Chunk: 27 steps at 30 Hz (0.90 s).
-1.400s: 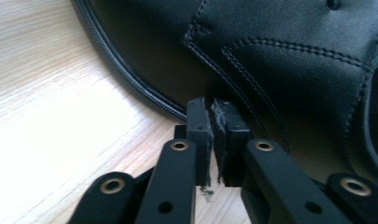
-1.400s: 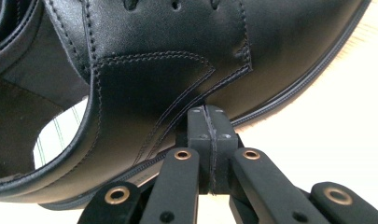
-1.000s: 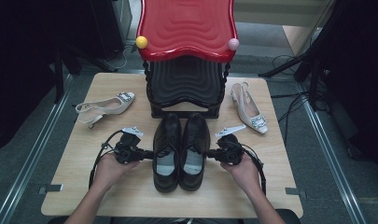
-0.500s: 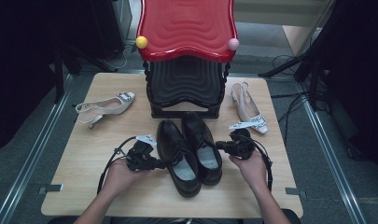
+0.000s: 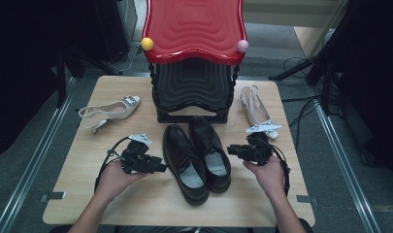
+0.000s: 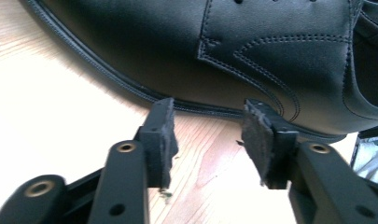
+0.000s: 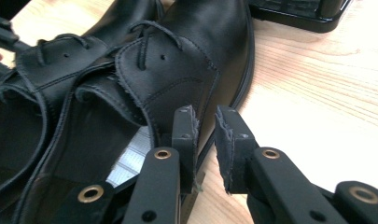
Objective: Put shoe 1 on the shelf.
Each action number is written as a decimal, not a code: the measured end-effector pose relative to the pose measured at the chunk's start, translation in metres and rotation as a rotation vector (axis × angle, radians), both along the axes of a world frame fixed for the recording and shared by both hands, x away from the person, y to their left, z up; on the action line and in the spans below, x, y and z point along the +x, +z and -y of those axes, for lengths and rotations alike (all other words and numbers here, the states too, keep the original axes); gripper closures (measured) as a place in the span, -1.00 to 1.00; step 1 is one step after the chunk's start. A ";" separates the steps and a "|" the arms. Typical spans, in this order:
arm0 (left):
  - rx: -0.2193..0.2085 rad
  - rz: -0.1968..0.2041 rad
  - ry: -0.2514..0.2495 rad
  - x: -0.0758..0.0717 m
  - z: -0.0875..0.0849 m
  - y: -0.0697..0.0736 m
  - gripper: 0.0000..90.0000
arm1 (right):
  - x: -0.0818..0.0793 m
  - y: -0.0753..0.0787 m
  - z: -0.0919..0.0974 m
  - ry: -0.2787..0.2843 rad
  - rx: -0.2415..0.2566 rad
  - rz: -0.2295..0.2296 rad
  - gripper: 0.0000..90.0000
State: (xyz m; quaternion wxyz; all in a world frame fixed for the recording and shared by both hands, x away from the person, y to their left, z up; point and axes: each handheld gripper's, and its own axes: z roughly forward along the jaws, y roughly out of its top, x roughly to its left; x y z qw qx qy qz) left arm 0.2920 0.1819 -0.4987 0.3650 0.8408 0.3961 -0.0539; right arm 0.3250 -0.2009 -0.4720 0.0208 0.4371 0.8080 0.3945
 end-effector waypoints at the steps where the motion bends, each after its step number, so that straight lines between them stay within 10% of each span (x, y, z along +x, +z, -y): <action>1: 0.000 0.002 -0.007 0.001 -0.001 0.001 0.15 | -0.001 0.002 0.000 0.003 0.000 0.001 0.74; 27: 0.013 0.055 0.028 0.025 -0.010 0.021 -0.16 | -0.032 0.028 -0.050 0.146 -0.052 -0.076 0.48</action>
